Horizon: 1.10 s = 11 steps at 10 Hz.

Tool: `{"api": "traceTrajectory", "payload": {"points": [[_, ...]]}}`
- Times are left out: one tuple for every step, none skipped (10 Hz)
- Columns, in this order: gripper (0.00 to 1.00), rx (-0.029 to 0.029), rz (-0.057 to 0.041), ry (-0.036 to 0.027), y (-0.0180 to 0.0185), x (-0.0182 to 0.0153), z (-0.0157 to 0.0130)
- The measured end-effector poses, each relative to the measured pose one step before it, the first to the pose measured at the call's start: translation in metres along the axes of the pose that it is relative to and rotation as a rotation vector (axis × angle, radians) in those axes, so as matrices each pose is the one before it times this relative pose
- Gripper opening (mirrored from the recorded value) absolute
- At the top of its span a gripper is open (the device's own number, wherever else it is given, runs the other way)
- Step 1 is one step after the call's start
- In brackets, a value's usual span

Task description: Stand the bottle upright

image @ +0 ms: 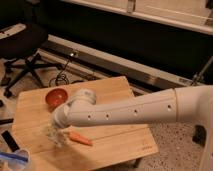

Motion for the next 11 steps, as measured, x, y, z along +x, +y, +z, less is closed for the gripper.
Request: {"api": "traceTrajectory", "payload": {"points": [[0.80,0.00598,-0.00807,-0.01512,0.00136,0.00426,-0.00349],[0.80,0.00233,-0.00784,-0.00550,0.00206,0.00458,-0.00194],[0.80,-0.00175,-0.00239,-0.00140,0.00268,0.00499,-0.00090],[0.80,-0.00589,0.00726,0.00055,0.00190,0.00483,0.00036],[0.80,-0.00698,0.00876,0.00187,0.00171,0.00273,0.00081],[0.80,-0.00002,-0.00009,-0.00096,0.00001,-0.00059,-0.00012],[0.80,-0.00030,-0.00015,0.00018,0.00011,0.00006,0.00008],[0.80,-0.00032,0.00036,-0.00006,0.00004,0.00004,0.00010],[0.80,-0.00084,0.00091,0.00022,0.00014,0.00034,0.00025],[0.80,-0.00035,0.00044,0.00013,0.00011,0.00009,0.00005],[0.80,0.00010,-0.00017,0.00006,-0.00002,0.00001,-0.00001]]}}
